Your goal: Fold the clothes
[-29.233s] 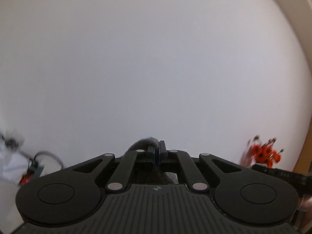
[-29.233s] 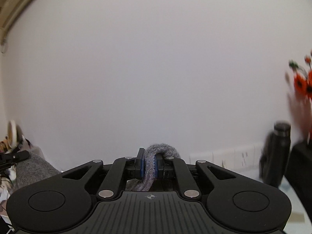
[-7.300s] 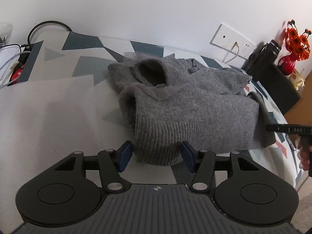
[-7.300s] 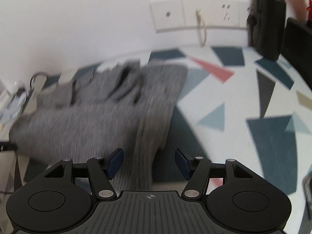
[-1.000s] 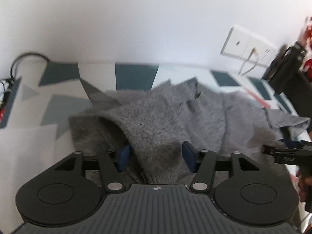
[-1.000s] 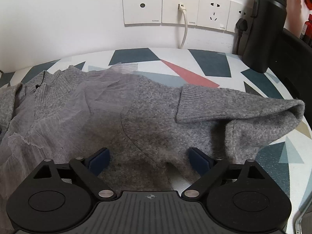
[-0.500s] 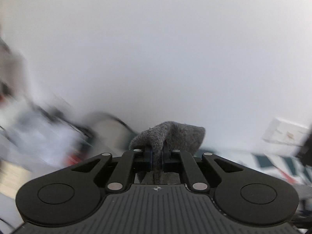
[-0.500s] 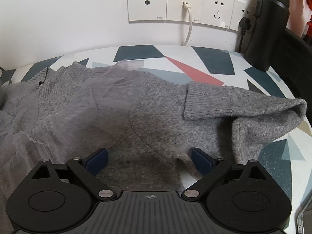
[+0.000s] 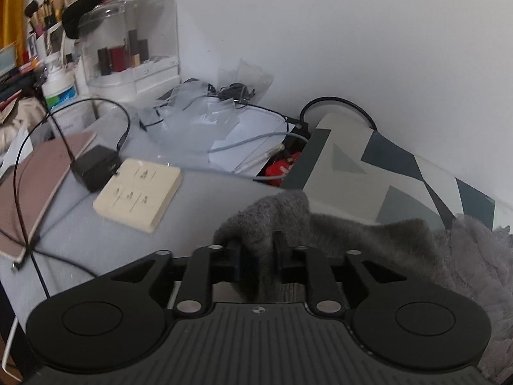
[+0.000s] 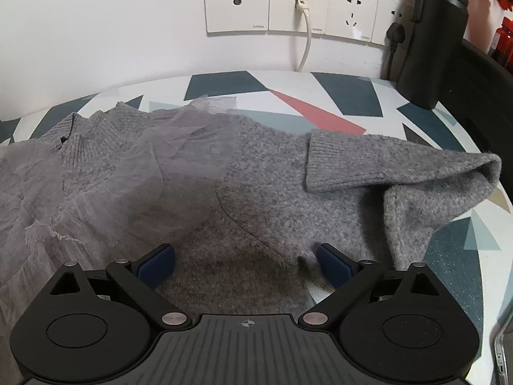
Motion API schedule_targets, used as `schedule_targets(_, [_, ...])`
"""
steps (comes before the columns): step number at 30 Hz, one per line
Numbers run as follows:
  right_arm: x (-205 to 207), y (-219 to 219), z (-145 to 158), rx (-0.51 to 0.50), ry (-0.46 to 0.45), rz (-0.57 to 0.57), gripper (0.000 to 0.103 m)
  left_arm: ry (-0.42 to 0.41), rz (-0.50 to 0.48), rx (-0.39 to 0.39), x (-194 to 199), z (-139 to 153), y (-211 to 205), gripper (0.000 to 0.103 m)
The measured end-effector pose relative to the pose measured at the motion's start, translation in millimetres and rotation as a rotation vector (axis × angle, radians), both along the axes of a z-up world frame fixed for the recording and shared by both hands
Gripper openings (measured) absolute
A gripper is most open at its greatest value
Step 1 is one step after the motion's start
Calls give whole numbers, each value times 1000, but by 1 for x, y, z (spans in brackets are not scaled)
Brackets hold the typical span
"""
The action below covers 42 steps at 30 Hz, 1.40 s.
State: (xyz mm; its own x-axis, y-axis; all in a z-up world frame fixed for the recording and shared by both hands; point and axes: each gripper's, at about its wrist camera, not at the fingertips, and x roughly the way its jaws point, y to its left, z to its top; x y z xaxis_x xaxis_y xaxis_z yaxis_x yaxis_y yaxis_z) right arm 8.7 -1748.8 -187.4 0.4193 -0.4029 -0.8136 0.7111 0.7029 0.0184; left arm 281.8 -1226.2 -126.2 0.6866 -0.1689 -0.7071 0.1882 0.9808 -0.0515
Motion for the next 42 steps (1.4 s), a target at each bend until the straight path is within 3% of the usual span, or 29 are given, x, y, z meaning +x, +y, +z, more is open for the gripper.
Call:
schedule_targets(2, [-5, -1, 2, 6, 0, -12, 91, -2, -38, -19, -5, 6, -1, 30])
schedule_targets(5, [-14, -3, 5, 15, -19, -27, 78, -2, -152, -56, -19, 18, -12, 31])
schedule_targets(8, [-21, -5, 8, 26, -39, -33, 64, 55, -338, -96, -37, 21, -28, 35])
schedule_targets(10, [-23, -4, 9, 24, -43, -23, 56, 79, -454, -74, -55, 21, -39, 35])
schedule_targets(15, [-31, -4, 10, 30, -60, -13, 49, 167, -580, -68, -95, 14, -53, 35])
schedule_targets(18, [-33, -2, 9, 15, -54, -3, 50, 225, -577, -68, -110, 3, -56, 45])
schedule_targets(26, [-36, 7, 15, -28, -38, 8, 53, 316, -527, -62, -136, -20, -50, 49])
schedule_targets(29, [-38, 11, 14, -30, -35, 22, 59, 309, -550, -14, -141, -24, -57, 56])
schedule_targets(33, [-38, 20, 7, -52, -2, 54, 65, 294, -577, 37, -145, -28, -68, 71])
schedule_targets(40, [-40, 24, 1, -48, -15, 52, 84, 285, -586, 57, -153, -32, -79, 90])
schedule_targets(42, [-41, 23, 0, -38, -16, 48, 85, 283, -589, 61, -154, -34, -81, 95])
